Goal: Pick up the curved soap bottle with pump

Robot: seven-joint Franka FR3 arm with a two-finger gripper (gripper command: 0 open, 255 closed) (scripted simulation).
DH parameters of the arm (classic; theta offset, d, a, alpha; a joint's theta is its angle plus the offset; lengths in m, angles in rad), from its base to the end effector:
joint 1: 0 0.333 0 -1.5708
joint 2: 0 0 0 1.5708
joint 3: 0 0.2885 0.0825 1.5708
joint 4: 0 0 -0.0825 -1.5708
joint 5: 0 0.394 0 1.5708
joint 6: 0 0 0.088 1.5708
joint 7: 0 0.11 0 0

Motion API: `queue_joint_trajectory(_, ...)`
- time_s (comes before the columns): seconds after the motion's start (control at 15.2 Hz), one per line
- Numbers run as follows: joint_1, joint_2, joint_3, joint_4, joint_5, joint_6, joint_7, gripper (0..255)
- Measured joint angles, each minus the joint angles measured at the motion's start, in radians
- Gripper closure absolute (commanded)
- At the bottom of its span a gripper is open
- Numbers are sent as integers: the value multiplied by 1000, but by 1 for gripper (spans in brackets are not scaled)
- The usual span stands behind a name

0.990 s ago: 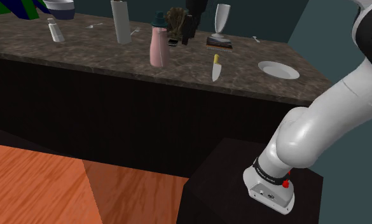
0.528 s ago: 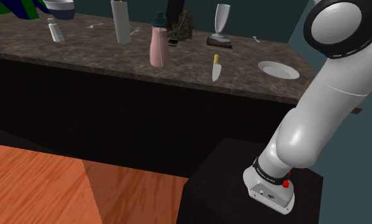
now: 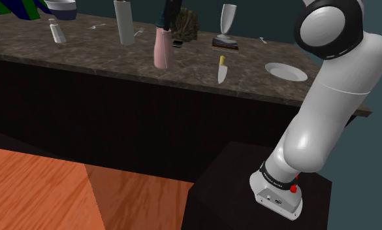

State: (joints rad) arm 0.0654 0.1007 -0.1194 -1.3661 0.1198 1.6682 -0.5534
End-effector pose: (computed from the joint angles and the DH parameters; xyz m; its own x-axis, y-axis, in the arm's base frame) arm 0.6023 -0.0164 0.6455 0.8532 0.4698 0.2265 0.4794 -0.8775 0.0142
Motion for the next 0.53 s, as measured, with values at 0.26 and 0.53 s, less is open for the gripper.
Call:
queue_joint_trajectory(0.26,0,-13,0,-49,0,37,-5,255)
queue_joint_trajectory(0.53,0,-13,0,-49,1,39,-6,255)
